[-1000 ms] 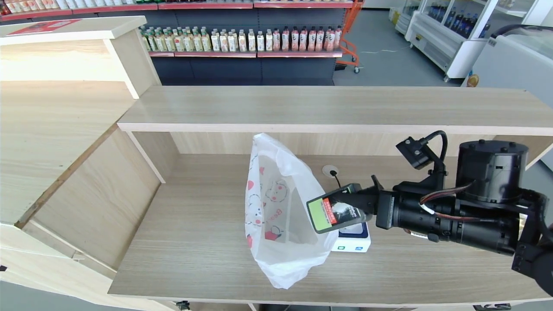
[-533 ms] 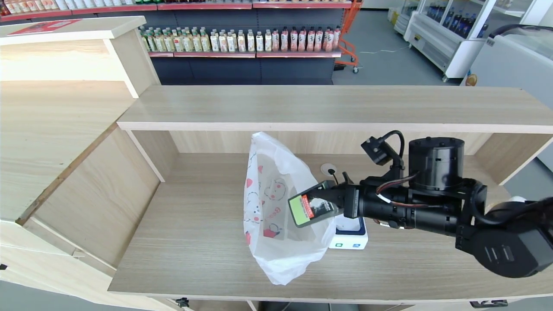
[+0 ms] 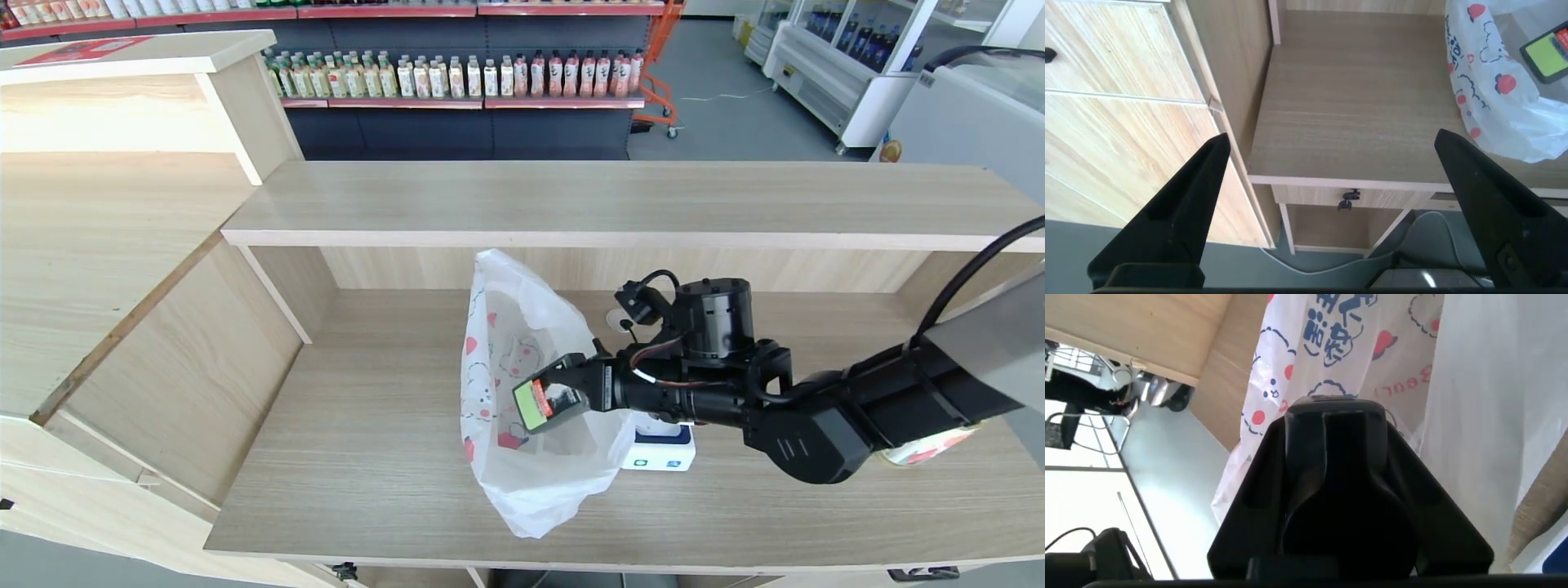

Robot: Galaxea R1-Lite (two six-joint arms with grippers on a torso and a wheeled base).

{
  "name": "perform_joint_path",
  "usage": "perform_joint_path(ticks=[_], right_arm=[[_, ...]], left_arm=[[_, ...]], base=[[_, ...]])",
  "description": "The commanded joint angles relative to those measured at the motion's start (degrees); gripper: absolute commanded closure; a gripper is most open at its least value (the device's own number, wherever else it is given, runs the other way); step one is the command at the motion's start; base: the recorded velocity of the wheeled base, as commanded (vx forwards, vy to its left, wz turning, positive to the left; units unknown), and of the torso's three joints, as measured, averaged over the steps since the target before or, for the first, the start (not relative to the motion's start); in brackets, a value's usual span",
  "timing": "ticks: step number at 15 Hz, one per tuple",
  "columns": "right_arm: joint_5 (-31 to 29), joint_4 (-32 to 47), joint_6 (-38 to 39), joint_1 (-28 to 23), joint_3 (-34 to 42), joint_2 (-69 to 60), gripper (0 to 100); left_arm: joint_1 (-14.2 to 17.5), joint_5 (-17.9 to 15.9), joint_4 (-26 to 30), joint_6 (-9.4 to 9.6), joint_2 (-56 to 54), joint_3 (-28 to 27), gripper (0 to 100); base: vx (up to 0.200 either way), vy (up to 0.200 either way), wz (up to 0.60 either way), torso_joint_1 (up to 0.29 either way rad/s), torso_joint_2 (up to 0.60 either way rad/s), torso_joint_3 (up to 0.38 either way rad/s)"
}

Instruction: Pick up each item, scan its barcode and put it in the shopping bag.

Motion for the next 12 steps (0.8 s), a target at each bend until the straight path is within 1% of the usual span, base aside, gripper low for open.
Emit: perform_joint_path(ticks=[1, 2, 4, 7, 9, 12], right_arm=[[0.06, -0.05, -0.64, 1.40, -1.24, 4.17, 100], [0.06, -0.05, -1.52, 1.49, -1.68, 5.05, 100], [-0.03, 0.04, -6.18, 1.40, -2.21, 6.89, 100], [-0.38, -0.05, -18.84, -0.09, -1.68, 9.53, 100], [-0.38, -0.40, -22.79, -0.27, -2.65, 11.29, 100], [-0.38, -0.49, -26.13, -0.27, -4.23, 13.22, 100]], left_arm=[[0.00, 0.04, 0.00, -0.02, -0.02, 0.00, 0], [0.00, 0.04, 0.00, -0.02, -0.02, 0.00, 0], [0.00, 0.04, 0.00, -0.02, -0.02, 0.00, 0], [0.00, 0.04, 0.00, -0.02, -0.02, 0.00, 0], [0.00, 0.04, 0.00, -0.02, -0.02, 0.00, 0], [0.00, 0.04, 0.00, -0.02, -0.02, 0.00, 0]], base=[[0.000, 0.000, 0.00, 0.000, 0.00, 0.000], [0.000, 0.000, 0.00, 0.000, 0.00, 0.000], [0.000, 0.000, 0.00, 0.000, 0.00, 0.000], [0.000, 0.000, 0.00, 0.000, 0.00, 0.000], [0.000, 0.000, 0.00, 0.000, 0.00, 0.000], [0.000, 0.000, 0.00, 0.000, 0.00, 0.000]])
